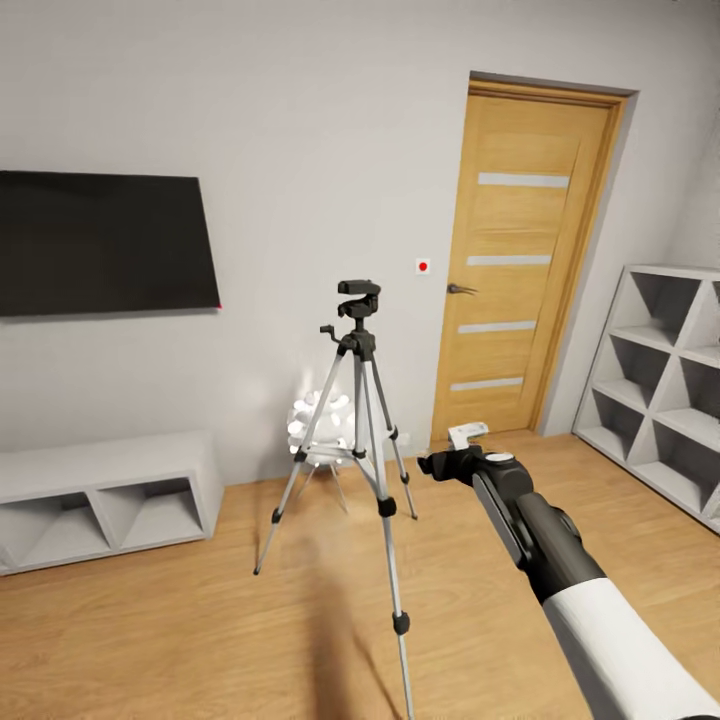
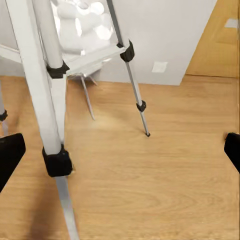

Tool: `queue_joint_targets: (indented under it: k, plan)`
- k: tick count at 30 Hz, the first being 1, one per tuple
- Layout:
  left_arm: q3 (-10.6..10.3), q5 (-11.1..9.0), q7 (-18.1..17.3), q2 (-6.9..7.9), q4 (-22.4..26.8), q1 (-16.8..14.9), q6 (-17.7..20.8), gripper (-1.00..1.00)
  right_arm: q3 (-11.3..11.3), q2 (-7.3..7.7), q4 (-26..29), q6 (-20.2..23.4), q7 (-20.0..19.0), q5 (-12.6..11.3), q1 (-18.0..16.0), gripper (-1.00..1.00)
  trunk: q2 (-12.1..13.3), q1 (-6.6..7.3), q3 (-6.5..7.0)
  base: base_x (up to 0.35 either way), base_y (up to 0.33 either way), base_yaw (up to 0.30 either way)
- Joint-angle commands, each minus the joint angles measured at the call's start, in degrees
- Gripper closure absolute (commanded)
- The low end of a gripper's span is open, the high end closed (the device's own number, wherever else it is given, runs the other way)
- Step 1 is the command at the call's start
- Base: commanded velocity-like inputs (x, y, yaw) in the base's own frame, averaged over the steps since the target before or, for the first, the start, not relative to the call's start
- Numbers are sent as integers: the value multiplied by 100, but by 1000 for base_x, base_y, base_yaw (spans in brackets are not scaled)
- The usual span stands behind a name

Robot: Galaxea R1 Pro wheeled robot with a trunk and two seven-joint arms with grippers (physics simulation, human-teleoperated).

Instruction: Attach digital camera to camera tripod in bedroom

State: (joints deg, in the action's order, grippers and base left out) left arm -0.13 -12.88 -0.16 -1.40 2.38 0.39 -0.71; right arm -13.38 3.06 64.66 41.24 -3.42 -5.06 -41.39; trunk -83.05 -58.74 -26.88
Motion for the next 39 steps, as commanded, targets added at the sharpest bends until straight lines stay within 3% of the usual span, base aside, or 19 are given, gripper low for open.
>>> queue_joint_targets:
  k: [1,7,11,15,16,17,24,25,28,29,32,34,39]
  plan:
    - [-4,-39,-2,-1,8,3,-8,-100,-9,36,-96,13,22,-58,14,-100,-3,1,-5,-82,-5,0]
    - [-4,-44,2,6,8,2,-8,-100,2,303,-1039,-110,60,-64,279,-100,-3,1,-5,-38,-2,0]
    - [-4,-47,4,6,8,4,-8,-100,7,422,-1818,-431,61,-64,390,-100,-3,1,-5,-10,-1,0]
    - [-4,-47,7,7,8,2,-8,-100,11,548,-3614,-1499,43,-54,453,-100,-3,1,-5,-3,0,0]
    - [-4,-48,7,7,8,1,-8,-100,11,555,-3819,-1632,42,-53,458,-100,-3,1,-5,0,0,0]
    - [-4,-48,7,8,8,3,-8,-100,11,573,-4703,-2188,31,-45,465,-100,-3,1,-5,0,0,0]
    - [-4,-48,7,8,7,3,-8,-100,5,580,-5686,-2729,27,-64,471,-100,-3,1,-5,0,0,0]
    - [-4,-48,7,8,1,4,-8,-100,3,555,-6356,-2816,52,-71,475,-100,-3,1,-5,0,0,0]
    - [-4,-48,7,8,0,2,-8,-100,3,540,-6540,-2827,87,-73,620,-100,-3,1,-5,0,0,0]
    - [3,-48,7,8,-1,2,-8,-100,7,500,-6639,-2888,106,-81,1567,-100,-3,1,-5,0,0,0]
    - [4,-48,7,8,-1,3,-8,-100,12,488,-6647,-2958,110,-79,1845,-100,-3,1,-5,0,0,0]
    - [4,-48,9,8,-1,1,-8,-100,19,480,-6656,-3355,107,-87,2169,-100,-3,1,-5,0,0,0]
    - [1,-57,15,8,-1,4,-8,-100,28,477,-6659,-3912,93,-103,2467,-100,-3,1,-5,0,0,-15]
